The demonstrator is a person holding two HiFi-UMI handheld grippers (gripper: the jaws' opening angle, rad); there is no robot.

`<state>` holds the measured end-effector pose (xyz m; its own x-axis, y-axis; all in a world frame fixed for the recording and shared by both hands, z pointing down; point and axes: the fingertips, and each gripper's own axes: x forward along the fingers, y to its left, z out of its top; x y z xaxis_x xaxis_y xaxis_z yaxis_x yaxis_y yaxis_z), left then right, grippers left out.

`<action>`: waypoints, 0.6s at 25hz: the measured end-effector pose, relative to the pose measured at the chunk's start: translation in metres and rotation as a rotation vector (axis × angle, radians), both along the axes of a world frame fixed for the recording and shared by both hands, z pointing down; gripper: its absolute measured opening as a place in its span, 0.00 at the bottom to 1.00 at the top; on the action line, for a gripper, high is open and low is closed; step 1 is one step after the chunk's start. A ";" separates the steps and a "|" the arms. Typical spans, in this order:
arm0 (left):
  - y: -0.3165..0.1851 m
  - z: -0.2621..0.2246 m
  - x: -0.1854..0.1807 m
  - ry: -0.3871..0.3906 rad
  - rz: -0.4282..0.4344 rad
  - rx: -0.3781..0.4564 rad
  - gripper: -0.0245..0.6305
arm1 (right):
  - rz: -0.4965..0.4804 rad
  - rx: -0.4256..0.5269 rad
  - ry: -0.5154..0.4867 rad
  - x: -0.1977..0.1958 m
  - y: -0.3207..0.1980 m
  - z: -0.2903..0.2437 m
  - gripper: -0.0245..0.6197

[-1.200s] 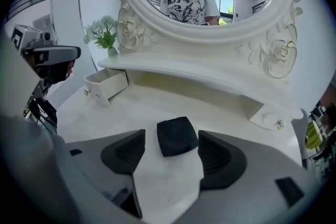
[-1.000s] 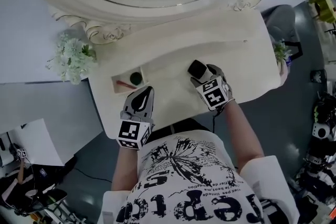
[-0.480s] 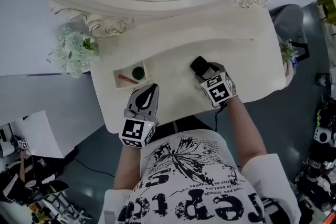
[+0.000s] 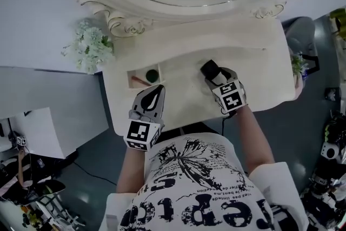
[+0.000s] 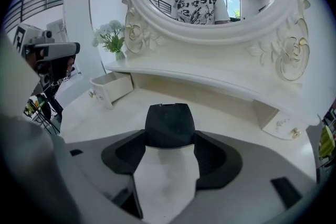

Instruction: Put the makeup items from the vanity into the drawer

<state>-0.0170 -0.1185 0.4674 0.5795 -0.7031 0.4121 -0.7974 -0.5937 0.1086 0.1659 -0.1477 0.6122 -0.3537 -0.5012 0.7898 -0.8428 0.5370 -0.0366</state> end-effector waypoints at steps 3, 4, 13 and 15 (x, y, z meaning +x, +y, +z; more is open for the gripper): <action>-0.003 -0.010 -0.017 0.002 -0.032 0.029 0.07 | -0.015 0.021 -0.045 -0.020 -0.003 -0.020 0.51; -0.003 -0.015 -0.024 0.004 -0.045 0.041 0.07 | -0.032 0.032 -0.056 -0.030 -0.005 -0.027 0.51; 0.005 -0.043 -0.094 0.033 -0.148 0.125 0.07 | -0.262 0.050 -0.111 -0.145 -0.003 -0.066 0.51; 0.009 -0.045 -0.111 0.034 -0.176 0.133 0.07 | -0.300 0.037 -0.116 -0.169 -0.002 -0.067 0.51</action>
<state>-0.1275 -0.1093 0.4228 0.4553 -0.8413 0.2913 -0.8871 -0.4566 0.0676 -0.0027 -0.1496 0.5455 -0.5767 -0.3887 0.7186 -0.6379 0.7637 -0.0988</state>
